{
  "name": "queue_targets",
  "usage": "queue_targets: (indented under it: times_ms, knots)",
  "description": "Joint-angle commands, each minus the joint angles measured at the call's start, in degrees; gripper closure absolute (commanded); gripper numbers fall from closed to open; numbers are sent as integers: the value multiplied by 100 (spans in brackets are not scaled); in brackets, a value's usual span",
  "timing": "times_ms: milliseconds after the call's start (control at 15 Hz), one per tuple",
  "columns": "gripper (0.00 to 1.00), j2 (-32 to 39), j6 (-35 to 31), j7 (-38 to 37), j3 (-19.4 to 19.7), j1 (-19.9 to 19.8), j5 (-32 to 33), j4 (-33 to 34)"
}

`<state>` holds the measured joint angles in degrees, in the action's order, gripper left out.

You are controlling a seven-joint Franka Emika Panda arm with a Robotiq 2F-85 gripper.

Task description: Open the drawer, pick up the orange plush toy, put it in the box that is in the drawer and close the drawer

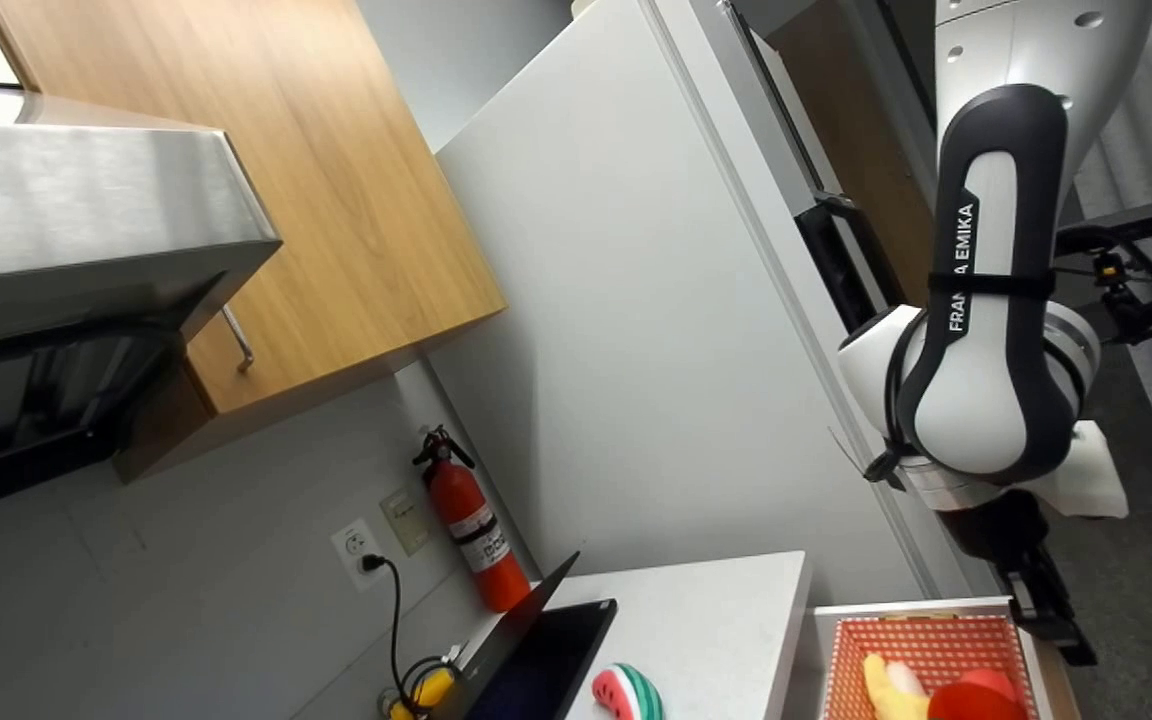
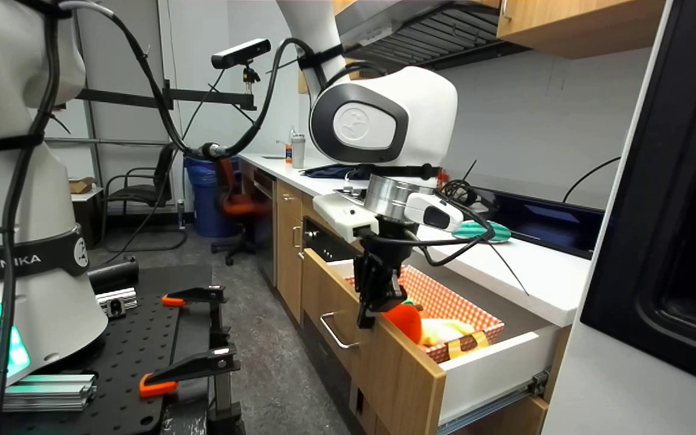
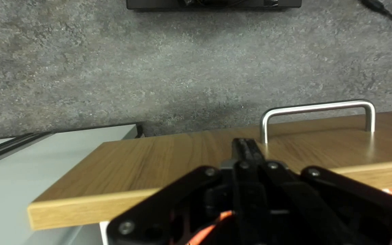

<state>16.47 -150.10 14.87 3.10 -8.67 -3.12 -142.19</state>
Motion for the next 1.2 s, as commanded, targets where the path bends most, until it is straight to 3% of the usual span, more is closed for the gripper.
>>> queue_targets:
  times_ms: [0, 467, 1133]
  knots:
    - [100, 217, -113, 303, -261, -125, -339, 338]
    - [100, 650, -180, 510, -473, -140, -400, 983]
    - [100, 1829, -688, 915, -975, -406, -370, 2496]
